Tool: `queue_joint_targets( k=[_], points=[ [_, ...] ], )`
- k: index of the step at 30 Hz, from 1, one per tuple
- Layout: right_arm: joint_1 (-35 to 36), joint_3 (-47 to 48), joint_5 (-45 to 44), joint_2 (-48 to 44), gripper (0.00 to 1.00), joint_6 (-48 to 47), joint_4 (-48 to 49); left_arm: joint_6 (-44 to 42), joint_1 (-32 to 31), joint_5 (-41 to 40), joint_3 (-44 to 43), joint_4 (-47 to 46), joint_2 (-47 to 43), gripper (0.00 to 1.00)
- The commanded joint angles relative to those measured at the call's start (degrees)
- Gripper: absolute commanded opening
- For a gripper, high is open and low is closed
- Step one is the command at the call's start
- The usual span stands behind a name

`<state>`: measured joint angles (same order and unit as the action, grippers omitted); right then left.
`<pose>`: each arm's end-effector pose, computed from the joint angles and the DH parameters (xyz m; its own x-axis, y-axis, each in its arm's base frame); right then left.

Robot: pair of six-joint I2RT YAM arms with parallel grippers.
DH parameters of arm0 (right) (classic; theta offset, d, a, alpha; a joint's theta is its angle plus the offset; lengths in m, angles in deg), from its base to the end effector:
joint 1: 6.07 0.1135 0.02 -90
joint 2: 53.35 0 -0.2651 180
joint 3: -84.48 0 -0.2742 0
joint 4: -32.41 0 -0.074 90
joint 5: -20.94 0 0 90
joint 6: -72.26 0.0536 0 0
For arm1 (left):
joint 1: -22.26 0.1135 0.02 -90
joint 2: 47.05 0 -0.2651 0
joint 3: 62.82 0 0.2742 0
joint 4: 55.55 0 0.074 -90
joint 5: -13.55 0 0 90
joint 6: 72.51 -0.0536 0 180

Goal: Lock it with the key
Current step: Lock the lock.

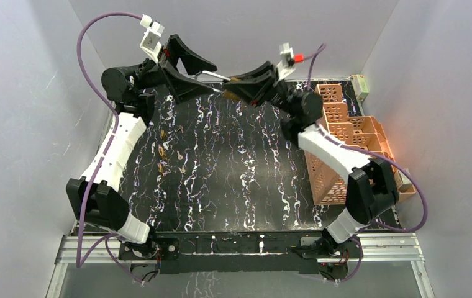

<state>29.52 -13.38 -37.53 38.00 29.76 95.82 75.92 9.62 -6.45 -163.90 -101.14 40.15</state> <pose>0.2821 0.2363 0.4317 -0.1035 0.6987 -0.7079 -0.9895 0.0000 0.1447 0.3014 -0.1192 0.5236 -0.0206 -0.2940 -0.9556 0.9991 -0.0406 -0.0090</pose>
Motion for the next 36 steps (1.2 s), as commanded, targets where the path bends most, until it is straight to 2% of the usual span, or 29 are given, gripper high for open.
queue_joint_targets(
  k=[1, 5, 9, 11, 15, 23, 26, 28, 30, 36],
  points=[
    [-10.36, 12.37, 18.40, -6.41, 0.00, 6.48, -19.08, -0.33, 1.43, 4.19, -0.24, -2.53, -4.98, 0.98],
    [-11.60, 21.73, 32.49, -5.74, 0.00, 3.03, -36.24, 0.63, 2.54, 9.29, 1.37, -2.17, -5.73, 0.98],
    [-11.60, 22.36, 38.64, -5.70, 0.00, 6.25, -35.81, 2.63, 1.91, 14.37, 1.70, -2.03, -4.24, 0.90],
    [-11.60, 21.85, 39.18, -5.74, 0.00, 8.14, -33.37, 3.24, 0.41, 15.86, 1.75, -2.01, -2.86, 0.83],
    [-11.60, 21.09, 38.94, -5.12, 0.00, 10.91, -28.87, 3.81, -1.50, 15.82, 0.90, -2.00, -0.85, 0.58],
    [-11.60, 20.16, 37.36, -4.87, 0.00, 11.52, -27.28, 3.32, -4.31, 16.90, 0.71, -1.98, -0.57, 0.47],
    [-11.61, 20.23, 37.07, -4.66, 0.00, 11.40, -27.18, 2.74, -5.16, 16.92, 1.45, -1.98, -0.88, 0.40],
    [-11.60, 20.33, 37.03, -4.48, 0.00, 11.42, -27.10, 2.57, -5.54, 16.90, 1.52, -2.00, -0.89, 0.25],
    [-11.61, 20.28, 37.03, -4.28, 0.00, 11.74, -26.53, 2.57, -5.72, 16.36, 1.73, -2.02, -0.96, 0.00],
    [-11.60, 19.92, 36.79, -3.99, 0.00, 12.97, -25.16, 2.04, -6.33, 15.86, 1.42, -2.02, -1.39, 0.00]
  ],
)
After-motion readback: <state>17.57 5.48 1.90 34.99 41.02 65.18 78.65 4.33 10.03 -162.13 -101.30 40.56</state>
